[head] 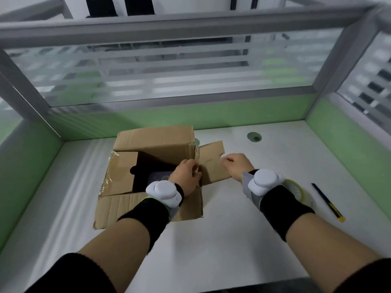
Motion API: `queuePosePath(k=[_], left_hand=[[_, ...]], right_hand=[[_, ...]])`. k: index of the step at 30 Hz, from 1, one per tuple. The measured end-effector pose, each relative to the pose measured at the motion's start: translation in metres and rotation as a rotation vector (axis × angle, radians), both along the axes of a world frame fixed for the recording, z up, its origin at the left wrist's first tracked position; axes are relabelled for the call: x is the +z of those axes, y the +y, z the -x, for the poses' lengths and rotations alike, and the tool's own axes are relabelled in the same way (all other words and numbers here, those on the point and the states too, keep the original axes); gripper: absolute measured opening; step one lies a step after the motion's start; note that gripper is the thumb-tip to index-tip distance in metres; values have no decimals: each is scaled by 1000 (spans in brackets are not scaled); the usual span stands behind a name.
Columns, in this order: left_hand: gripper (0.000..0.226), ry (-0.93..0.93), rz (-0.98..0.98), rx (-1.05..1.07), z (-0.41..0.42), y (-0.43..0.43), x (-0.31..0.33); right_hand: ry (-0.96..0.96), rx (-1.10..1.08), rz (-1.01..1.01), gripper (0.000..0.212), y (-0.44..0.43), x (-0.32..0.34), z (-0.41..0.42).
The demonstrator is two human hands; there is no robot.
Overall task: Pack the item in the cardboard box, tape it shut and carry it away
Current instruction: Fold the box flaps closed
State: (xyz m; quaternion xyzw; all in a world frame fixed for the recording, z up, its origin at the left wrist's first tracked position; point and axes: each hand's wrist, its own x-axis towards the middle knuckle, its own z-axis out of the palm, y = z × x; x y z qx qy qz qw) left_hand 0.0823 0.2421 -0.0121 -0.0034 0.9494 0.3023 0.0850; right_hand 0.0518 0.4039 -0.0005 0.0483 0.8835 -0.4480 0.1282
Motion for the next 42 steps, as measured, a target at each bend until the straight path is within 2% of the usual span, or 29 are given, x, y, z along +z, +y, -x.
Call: queuePosePath(k=[6,12,19,24,26,35,42], left_hand=[[31,44,-18,-6,3,-11,8],[27,90,-5,29,2,-38,10],[28,97,-19,80,-1,-77,9],[30,104,-28,124,-4,-96,6],[30,102,-37,134,-4,-104,5],[30,172,-41,205,19,-155,13],[46,185,8,397,50,-206,14]], right_hand=[[106,39,-16,28,-31,24,0],[79,91,26,41,-61,28,0],[27,151,-48,29,-82,19,1],[-25,202,-181,27,-90,12,4],[-11,196,-200,22,-94,13,7],[54,78,-168,24,-104,23,40],[28,-29,-201,18,-105,23,76]])
